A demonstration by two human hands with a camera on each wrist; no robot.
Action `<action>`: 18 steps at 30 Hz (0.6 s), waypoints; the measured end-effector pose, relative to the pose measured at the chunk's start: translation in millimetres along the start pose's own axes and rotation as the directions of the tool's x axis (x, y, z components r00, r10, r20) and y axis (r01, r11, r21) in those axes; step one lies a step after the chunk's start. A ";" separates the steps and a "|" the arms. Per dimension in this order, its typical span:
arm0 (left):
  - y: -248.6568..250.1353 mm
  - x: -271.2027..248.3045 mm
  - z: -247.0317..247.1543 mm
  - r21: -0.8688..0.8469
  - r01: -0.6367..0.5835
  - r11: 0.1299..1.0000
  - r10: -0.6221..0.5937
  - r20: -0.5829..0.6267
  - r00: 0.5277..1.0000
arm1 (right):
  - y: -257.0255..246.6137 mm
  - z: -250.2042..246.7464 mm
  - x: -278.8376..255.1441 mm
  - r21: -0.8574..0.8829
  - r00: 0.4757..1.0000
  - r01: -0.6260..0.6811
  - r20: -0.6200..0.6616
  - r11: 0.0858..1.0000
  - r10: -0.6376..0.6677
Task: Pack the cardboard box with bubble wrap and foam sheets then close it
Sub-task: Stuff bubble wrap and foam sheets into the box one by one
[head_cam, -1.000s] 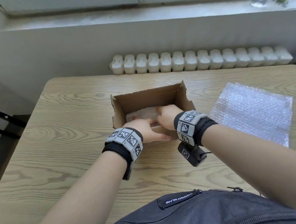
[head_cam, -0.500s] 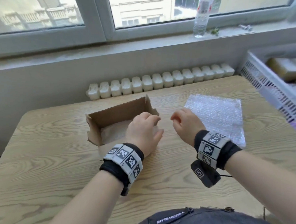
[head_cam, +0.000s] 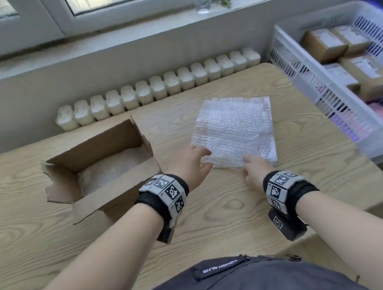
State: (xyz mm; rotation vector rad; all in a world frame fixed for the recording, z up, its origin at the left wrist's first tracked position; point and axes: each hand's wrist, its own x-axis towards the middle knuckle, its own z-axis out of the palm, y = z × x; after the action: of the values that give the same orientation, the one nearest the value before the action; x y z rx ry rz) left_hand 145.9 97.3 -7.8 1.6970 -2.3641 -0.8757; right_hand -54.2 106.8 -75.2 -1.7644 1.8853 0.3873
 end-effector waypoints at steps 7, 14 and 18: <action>6.5 29.3 2.8 -0.012 0.096 0.995 -0.096 0.036 0.995 | 11.2 -19.5 22.7 0.210 0.985 -0.066 -0.143 0.975 0.098; 3.9 43.1 11.5 -0.005 0.206 0.978 -0.206 0.052 0.977 | 22.8 -31.9 36.0 0.503 0.960 -0.195 -0.077 0.842 0.268; 1.4 45.8 22.2 -0.005 0.283 0.959 -0.280 0.131 0.951 | 24.2 -41.3 40.8 0.497 0.959 -0.241 -0.009 0.834 0.283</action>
State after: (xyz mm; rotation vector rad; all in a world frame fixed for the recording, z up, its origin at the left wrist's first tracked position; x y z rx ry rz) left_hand 118.8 65.2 -36.5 2.0628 -2.2080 -1.0816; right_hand -85.9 53.1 -67.3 -1.2010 2.0622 -0.0792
